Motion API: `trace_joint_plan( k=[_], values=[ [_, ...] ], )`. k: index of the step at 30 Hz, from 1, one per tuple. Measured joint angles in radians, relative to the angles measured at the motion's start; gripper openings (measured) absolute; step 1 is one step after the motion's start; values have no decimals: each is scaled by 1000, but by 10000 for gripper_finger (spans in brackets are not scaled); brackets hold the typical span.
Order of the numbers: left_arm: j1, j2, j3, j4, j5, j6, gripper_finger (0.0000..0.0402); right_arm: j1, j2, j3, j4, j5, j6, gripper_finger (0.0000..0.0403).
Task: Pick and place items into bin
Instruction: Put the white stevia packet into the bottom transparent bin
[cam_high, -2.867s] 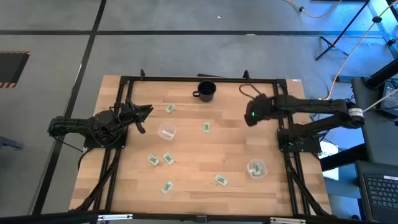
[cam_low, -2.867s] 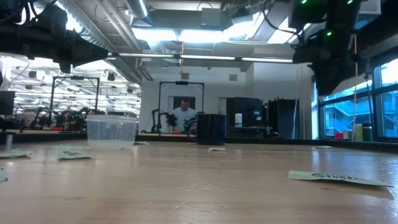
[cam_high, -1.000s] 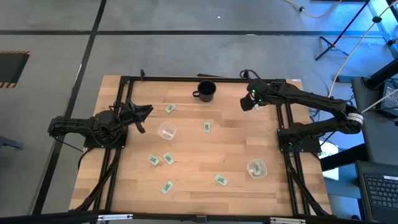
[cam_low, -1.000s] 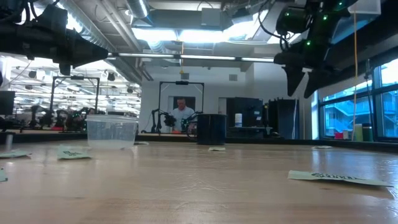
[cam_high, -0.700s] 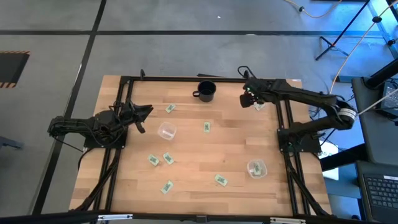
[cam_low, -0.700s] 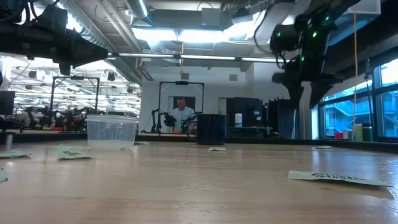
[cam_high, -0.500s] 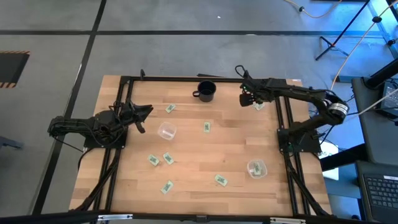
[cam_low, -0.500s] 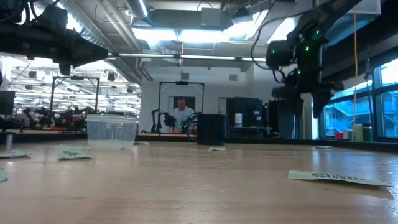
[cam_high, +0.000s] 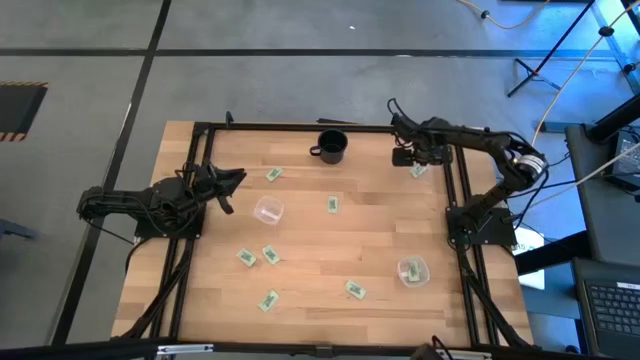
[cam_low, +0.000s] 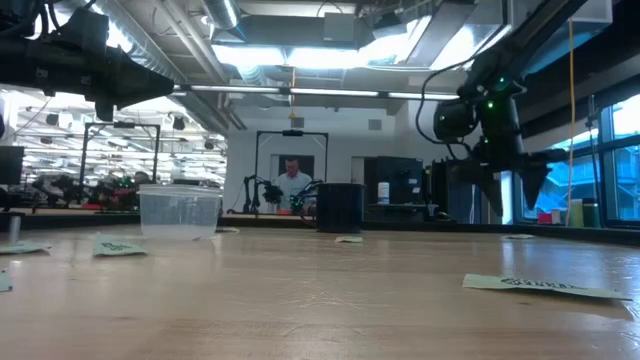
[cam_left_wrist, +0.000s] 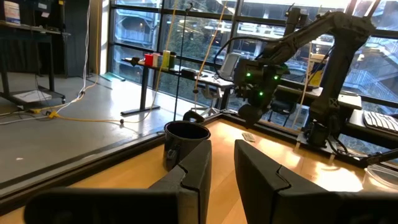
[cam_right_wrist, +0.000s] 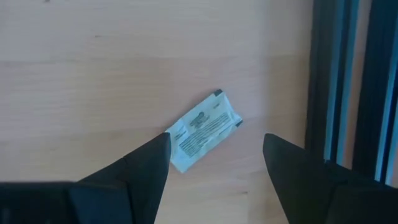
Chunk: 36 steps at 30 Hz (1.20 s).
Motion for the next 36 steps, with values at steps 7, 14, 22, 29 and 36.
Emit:
trace_joint_plan(
  k=[7,14,22,29,36],
  values=[
    [0,0,0,0,0,1,65,-28,55,0,31,-75,74,258],
    [0,0,0,0,0,3,65,-61,135,0,65,-122,77,258],
    [0,0,0,0,0,3,65,-68,177,5,62,-132,74,258],
    [0,0,0,0,0,3,65,-85,178,4,71,-195,79,258],
    [0,0,0,0,0,3,65,-85,179,3,78,-202,76,256]
  ],
)
